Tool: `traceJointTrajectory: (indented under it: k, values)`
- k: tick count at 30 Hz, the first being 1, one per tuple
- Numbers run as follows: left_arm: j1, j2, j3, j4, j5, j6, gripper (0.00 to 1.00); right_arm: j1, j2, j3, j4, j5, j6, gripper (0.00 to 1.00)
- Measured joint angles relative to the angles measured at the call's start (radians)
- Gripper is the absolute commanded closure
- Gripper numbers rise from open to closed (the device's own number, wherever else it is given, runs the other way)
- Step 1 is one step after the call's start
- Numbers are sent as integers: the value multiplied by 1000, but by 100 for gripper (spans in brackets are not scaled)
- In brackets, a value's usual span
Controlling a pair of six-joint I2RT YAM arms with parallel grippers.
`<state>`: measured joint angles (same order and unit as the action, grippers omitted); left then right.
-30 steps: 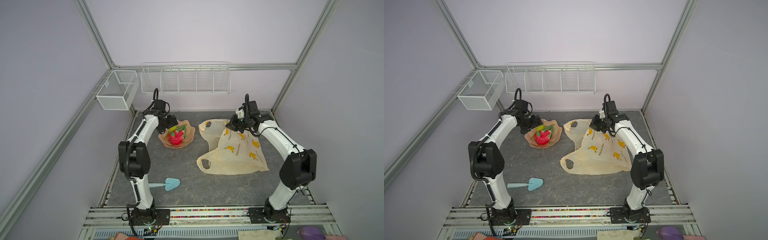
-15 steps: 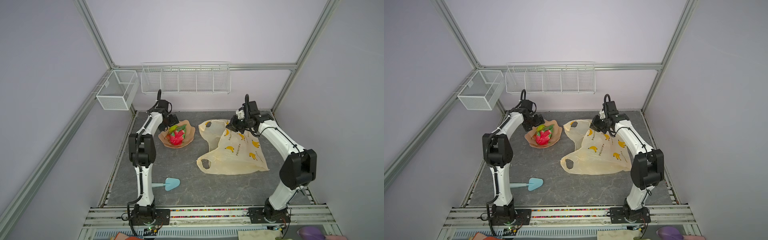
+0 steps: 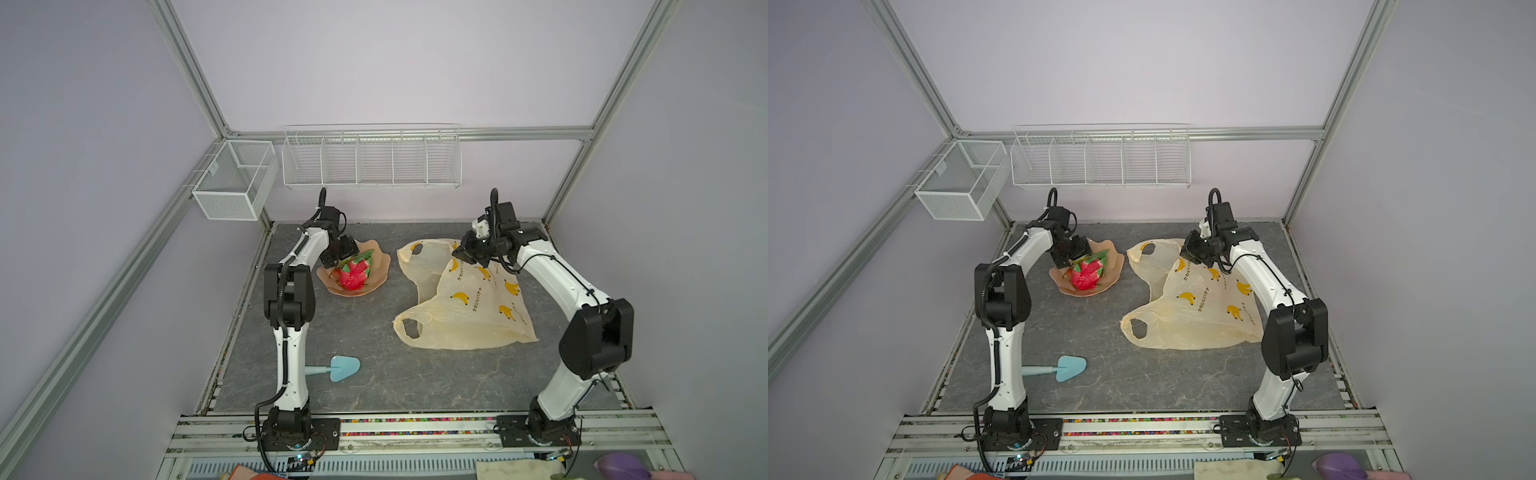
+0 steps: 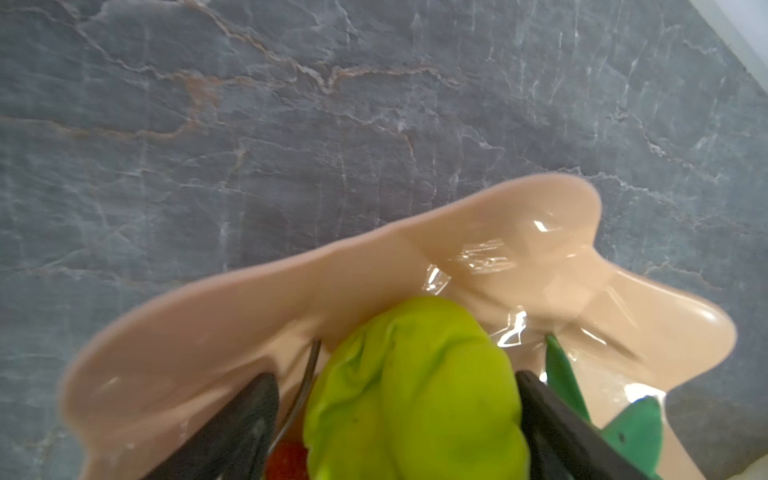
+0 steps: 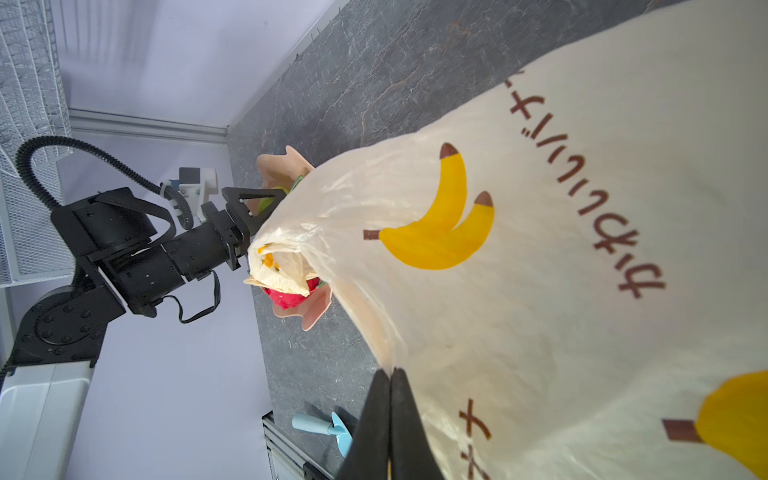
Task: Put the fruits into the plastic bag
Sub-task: 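Lower the left gripper and grasp the green pear in the bowl, then carry the green pear with the left gripper over the bag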
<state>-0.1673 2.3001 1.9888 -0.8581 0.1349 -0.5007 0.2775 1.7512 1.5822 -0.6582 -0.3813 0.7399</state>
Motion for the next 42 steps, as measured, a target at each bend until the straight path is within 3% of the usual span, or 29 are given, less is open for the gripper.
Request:
traceJointTrajectory:
  k: [12,24,30,34,42]
  values:
    - [0,-29,0,6,-3,-3,35,-1,0,2,-2,3,0,93]
    - [3,-260,-8,-14,-101,-10,38,-2,0,2,-4,11,0,93]
    - [-5,-374,-69,6,-97,-10,38,-2,0,2,-4,11,0,93]
    - [-67,-457,-201,34,-48,-2,40,-2,0,2,-4,11,0,93]
    - [-284,-508,-420,117,89,1,41,-2,0,2,-3,11,0,93]
